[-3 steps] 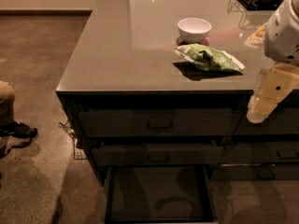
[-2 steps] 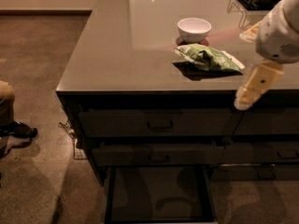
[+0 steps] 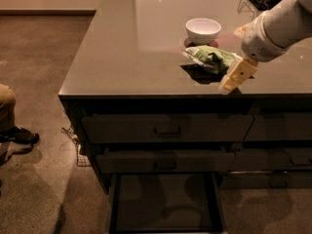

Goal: Place green jalapeno chip bag into bottom drawer

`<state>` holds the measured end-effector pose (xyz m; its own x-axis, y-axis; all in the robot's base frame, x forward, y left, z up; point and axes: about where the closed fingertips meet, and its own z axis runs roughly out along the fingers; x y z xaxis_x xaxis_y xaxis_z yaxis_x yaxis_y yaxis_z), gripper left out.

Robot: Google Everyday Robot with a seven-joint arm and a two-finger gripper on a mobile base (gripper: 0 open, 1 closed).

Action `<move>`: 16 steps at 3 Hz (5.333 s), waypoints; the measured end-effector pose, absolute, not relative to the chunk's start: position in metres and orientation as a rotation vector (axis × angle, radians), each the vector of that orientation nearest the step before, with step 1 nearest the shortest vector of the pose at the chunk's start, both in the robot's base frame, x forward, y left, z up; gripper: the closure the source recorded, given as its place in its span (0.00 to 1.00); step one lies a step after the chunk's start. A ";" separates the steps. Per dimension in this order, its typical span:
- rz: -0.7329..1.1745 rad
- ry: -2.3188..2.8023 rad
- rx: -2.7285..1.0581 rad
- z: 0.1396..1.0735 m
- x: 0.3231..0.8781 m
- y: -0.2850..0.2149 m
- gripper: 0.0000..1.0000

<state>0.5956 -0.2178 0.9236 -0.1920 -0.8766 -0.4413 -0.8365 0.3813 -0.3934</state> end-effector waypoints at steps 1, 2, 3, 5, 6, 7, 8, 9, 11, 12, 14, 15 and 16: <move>-0.066 1.987 -1.393 0.916 0.642 -0.211 0.00; -0.050 1.976 -1.350 0.903 0.673 -0.205 0.19; -0.014 1.985 -1.350 0.886 0.692 -0.195 0.42; 0.029 1.927 -1.395 0.900 0.665 -0.180 0.88; 0.059 1.894 -1.430 0.943 0.607 -0.183 1.00; 0.199 1.881 -1.565 0.956 0.556 -0.167 1.00; 0.200 1.886 -1.563 0.955 0.556 -0.167 1.00; 0.261 1.938 -1.570 0.935 0.536 -0.167 1.00; 0.434 2.050 -1.608 0.867 0.477 -0.145 1.00; 0.540 2.089 -1.616 0.817 0.453 -0.125 1.00; 0.586 2.150 -1.584 0.759 0.453 -0.127 1.00; 0.668 2.144 -1.529 0.695 0.457 -0.127 1.00; 0.779 2.144 -1.409 0.612 0.463 -0.116 1.00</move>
Offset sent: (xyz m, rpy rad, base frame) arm 0.1141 0.0180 -0.0322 0.1421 -0.1011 -0.0575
